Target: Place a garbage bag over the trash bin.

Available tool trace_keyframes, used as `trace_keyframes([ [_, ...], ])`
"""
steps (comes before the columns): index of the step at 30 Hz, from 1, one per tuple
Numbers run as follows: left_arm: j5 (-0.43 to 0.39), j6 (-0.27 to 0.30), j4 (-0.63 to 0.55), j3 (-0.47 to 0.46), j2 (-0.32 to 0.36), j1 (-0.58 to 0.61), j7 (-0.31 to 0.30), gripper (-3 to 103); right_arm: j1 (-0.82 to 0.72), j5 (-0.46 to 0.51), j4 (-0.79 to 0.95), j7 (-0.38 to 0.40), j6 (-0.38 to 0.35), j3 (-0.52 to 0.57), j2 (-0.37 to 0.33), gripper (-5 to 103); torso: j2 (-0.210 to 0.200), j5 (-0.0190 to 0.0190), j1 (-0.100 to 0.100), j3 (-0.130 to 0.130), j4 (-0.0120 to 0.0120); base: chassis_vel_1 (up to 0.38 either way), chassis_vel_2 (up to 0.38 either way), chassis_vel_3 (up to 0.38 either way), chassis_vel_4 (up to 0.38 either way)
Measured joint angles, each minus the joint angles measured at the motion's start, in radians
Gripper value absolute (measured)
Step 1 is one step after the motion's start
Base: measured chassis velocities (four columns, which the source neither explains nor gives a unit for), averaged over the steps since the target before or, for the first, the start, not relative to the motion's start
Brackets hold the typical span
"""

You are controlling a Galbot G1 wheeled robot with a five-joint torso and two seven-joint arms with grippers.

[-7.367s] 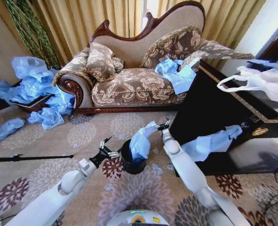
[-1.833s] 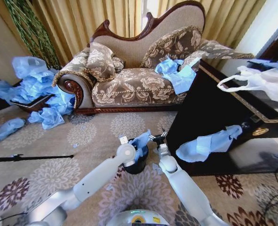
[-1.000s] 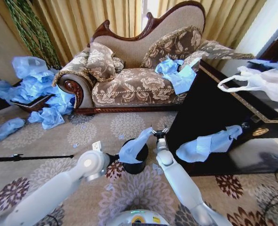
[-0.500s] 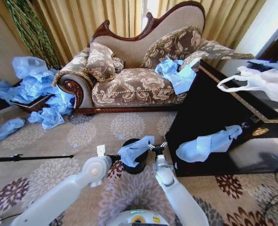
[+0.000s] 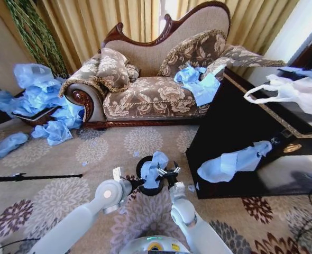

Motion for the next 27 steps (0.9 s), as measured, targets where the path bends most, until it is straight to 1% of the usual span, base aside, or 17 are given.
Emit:
trace_keyframes([
  [2,-0.016,-0.021,0.003,-0.026,-0.029,0.043,0.0,0,-0.041,0.037,0.053,0.004,-0.021,0.003,-0.027,100,0.0,0.0002,0.0,0.0,0.0003,0.0,0.0,0.0,0.0],
  [4,-0.003,-0.033,0.001,-0.036,-0.039,0.07,0.017,0,-0.064,0.062,0.084,0.007,-0.032,0.006,-0.044,100,0.0,0.0001,0.0,0.0,0.0009,0.0,0.0,0.0,0.0],
  [5,0.015,-0.04,-0.004,-0.041,-0.043,0.088,0.033,0,-0.077,0.08,0.101,0.01,-0.041,0.009,-0.054,100,0.0,-0.0003,0.0,0.0,0.0009,0.0,0.0,0.0,0.0],
  [7,0.074,-0.068,-0.026,-0.056,-0.048,0.13,0.1,0,-0.106,0.142,0.14,0.022,-0.067,0.012,-0.077,100,0.0,0.0002,0.0,0.0,0.0007,0.0,0.0,0.0,0.0],
  [8,0.074,-0.068,-0.026,-0.056,-0.048,0.13,0.1,0,-0.106,0.142,0.14,0.022,-0.067,0.012,-0.077,100,0.0,0.0002,0.0,0.0,0.0007,0.0,0.0,0.0,0.0],
  [10,0.082,-0.091,-0.044,-0.065,-0.052,0.152,0.132,0,-0.11,0.181,0.15,0.032,-0.083,0.014,-0.09,100,0.0,0.0002,0.0,0.0,0.0007,0.0,0.0,0.0,0.0],
  [12,0.119,-0.098,-0.051,-0.062,-0.048,0.175,0.17,0,-0.106,0.208,0.15,0.043,-0.097,0.019,-0.095,100,0.0,0.0,0.0,0.0,0.0007,0.0,0.0,0.0,0.0],
  [13,0.119,-0.098,-0.051,-0.062,-0.048,0.175,0.17,0,-0.106,0.208,0.15,0.043,-0.097,0.019,-0.095,100,0.0,0.0,0.0,0.0,0.0007,0.0,0.0,0.0,0.0],
  [14,0.138,-0.098,-0.052,-0.06,-0.045,0.184,0.185,0,-0.103,0.219,0.15,0.046,-0.102,0.02,-0.096,100,0.0,0.0001,0.0,0.0,0.0006,0.0,0.0,0.0,0.0],
  [15,0.175,-0.098,-0.054,-0.056,-0.038,0.195,0.211,0,-0.094,0.246,0.153,0.053,-0.114,0.018,-0.097,103,0.0,0.0001,0.0,0.0,0.0008,0.0,0.0,0.0,0.0],
  [16,0.203,-0.098,-0.054,-0.052,-0.034,0.199,0.229,0,-0.089,0.262,0.158,0.057,-0.121,0.015,-0.098,103,0.0,0.0001,0.0,0.0,0.0009,0.0,0.0,0.0,0.0],
  [17,0.203,-0.098,-0.054,-0.052,-0.034,0.199,0.229,0,-0.089,0.262,0.158,0.057,-0.121,0.015,-0.098,103,0.0,0.0001,0.0,0.0,0.0009,0.0,0.0,0.0,0.0],
  [18,0.236,-0.098,-0.053,-0.047,-0.033,0.201,0.246,0,-0.085,0.277,0.165,0.058,-0.13,0.011,-0.101,100,0.0,0.0001,0.0,0.0,0.0009,0.0,0.0,0.0,0.0],
  [20,0.328,-0.107,-0.035,-0.031,-0.033,0.195,0.308,0,-0.081,0.313,0.191,0.059,-0.151,0.002,-0.114,93,0.0,0.0,0.0,0.0,0.0008,0.0,0.0,0.0,0.0],
  [21,0.328,-0.107,-0.035,-0.031,-0.033,0.195,0.308,0,-0.081,0.313,0.191,0.059,-0.151,0.002,-0.114,93,0.0,0.0,0.0,0.0,0.0008,0.0,0.0,0.0,0.0],
  [24,0.379,-0.129,-0.004,-0.013,-0.045,0.172,0.369,0,-0.089,0.355,0.223,0.055,-0.172,-0.009,-0.143,90,0.0,-0.0002,0.0,0.0,0.0006,0.0,0.0,0.0,0.0],
  [27,0.386,-0.132,0.006,-0.006,-0.05,0.163,0.383,0,-0.091,0.361,0.228,0.046,-0.175,-0.014,-0.157,90,0.0,0.0,0.0,0.0,0.0005,0.0,0.0,0.0,0.0],
])
